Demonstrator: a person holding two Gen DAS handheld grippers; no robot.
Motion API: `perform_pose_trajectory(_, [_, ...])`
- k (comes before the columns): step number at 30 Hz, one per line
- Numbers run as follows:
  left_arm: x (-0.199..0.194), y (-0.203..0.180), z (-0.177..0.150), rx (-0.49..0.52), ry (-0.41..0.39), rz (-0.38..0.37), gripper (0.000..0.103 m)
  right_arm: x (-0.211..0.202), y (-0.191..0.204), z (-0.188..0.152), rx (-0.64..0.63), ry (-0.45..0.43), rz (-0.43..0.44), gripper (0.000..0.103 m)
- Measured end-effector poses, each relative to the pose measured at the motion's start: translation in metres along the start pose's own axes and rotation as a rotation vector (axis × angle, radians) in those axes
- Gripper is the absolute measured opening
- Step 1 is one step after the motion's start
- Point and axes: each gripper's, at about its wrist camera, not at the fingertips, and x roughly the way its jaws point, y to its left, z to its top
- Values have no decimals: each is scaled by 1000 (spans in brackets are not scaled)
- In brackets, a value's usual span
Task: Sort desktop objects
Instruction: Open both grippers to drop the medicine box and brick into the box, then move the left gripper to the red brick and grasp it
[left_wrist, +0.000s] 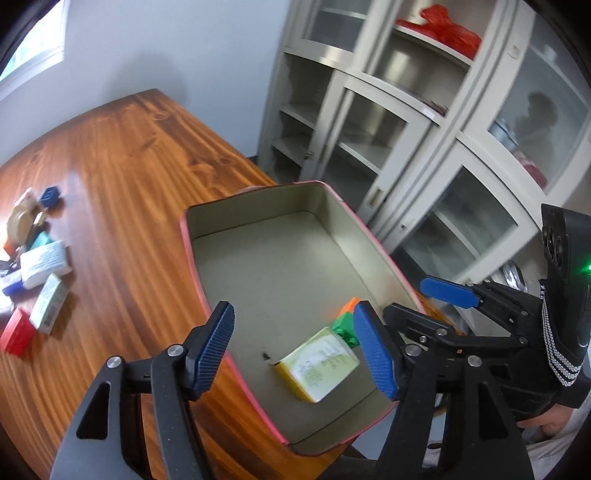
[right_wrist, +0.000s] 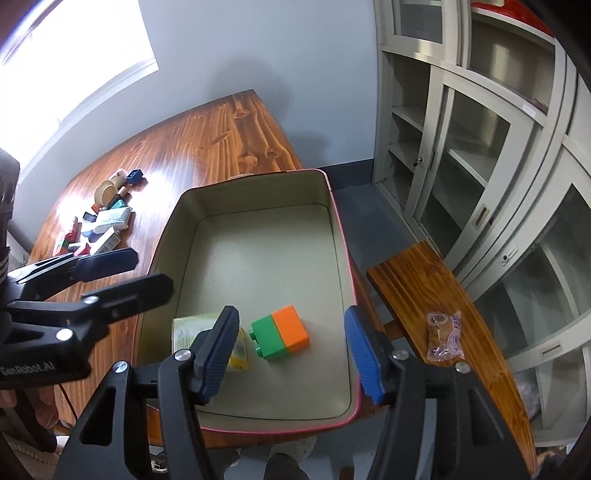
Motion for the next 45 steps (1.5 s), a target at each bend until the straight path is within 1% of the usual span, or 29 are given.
perform_pose_trajectory(4, [-10,13,-6,-42,-13,48,71,1,9,6,-27,-17,26,65])
perform_pose_trajectory(9, [-27,32,-15,-99,-41,106,71,3,25,13,-59,-32,53,70])
perform_pose_trajectory(15, [-48,57,-28,-182,-62,169,71,6,39,20,-70,-47,76,73])
perform_pose_trajectory(18, [-57,76,-35,-230,-71,187,71,6,43,23,-69,-60,60,73])
perform_pose_trajectory(20, [-60,87,-36,-250,-74,198,71,5,39,25,-42,-67,50,74])
perform_pose_trajectory(24, [-64,108,-30,-292,-72,203,71,10,29,23,34,-39,4,76])
perform_pose_trajectory(27, [-63,129,-29,-315,-58,214,71,13,33,23,50,-29,-15,76])
perform_pose_trajectory(32, [-68,169,-32,-377,-54,241,71,11,61,28,7,-65,-20,76])
perform_pose_trajectory(37, [-76,212,-36,-411,-53,310,71,18,89,36,-32,-67,9,76])
perform_pose_trajectory(39, [-78,230,-38,-424,-51,327,71,22,104,40,-53,-63,25,76])
perform_pose_trajectory(45, [-71,272,-43,-401,-12,354,71,38,148,54,-107,-29,99,76])
